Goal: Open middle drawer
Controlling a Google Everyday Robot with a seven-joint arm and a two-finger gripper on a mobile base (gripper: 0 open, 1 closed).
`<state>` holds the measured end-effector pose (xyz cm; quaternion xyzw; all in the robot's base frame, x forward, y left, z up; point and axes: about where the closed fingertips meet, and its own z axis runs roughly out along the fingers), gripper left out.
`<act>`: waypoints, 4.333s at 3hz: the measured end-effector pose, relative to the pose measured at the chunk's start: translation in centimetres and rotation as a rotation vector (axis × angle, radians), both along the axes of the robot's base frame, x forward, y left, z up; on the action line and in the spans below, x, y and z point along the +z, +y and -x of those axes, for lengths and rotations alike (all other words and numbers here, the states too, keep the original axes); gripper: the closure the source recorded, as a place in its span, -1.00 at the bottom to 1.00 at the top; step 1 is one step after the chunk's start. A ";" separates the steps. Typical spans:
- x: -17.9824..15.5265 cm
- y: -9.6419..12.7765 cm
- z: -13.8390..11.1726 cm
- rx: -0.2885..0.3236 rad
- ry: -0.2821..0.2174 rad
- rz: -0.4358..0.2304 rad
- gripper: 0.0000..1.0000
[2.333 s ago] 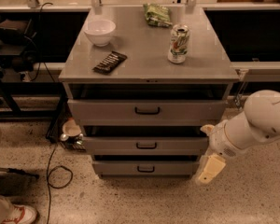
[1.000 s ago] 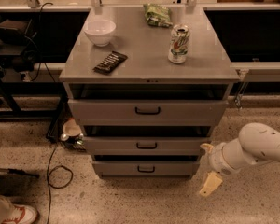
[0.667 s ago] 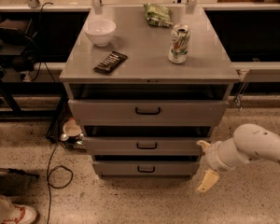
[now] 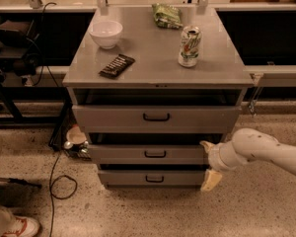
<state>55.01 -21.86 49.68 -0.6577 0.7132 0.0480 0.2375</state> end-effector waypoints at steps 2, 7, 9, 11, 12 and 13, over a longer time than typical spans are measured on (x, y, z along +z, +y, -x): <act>-3.2 1.1 -4.2 0.019 -0.030 0.010 -1.00; -9.4 5.2 -8.6 0.038 0.013 -0.004 -0.17; -9.1 4.7 -7.8 0.031 0.020 -0.018 0.76; -9.0 4.7 -7.8 0.031 0.020 -0.018 1.00; -9.1 3.0 -3.8 0.017 0.078 -0.064 1.00; -9.4 3.1 -3.5 0.022 0.084 -0.061 1.00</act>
Offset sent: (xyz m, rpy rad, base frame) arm 0.0675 0.0201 -0.0445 -0.0165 -0.0669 0.0217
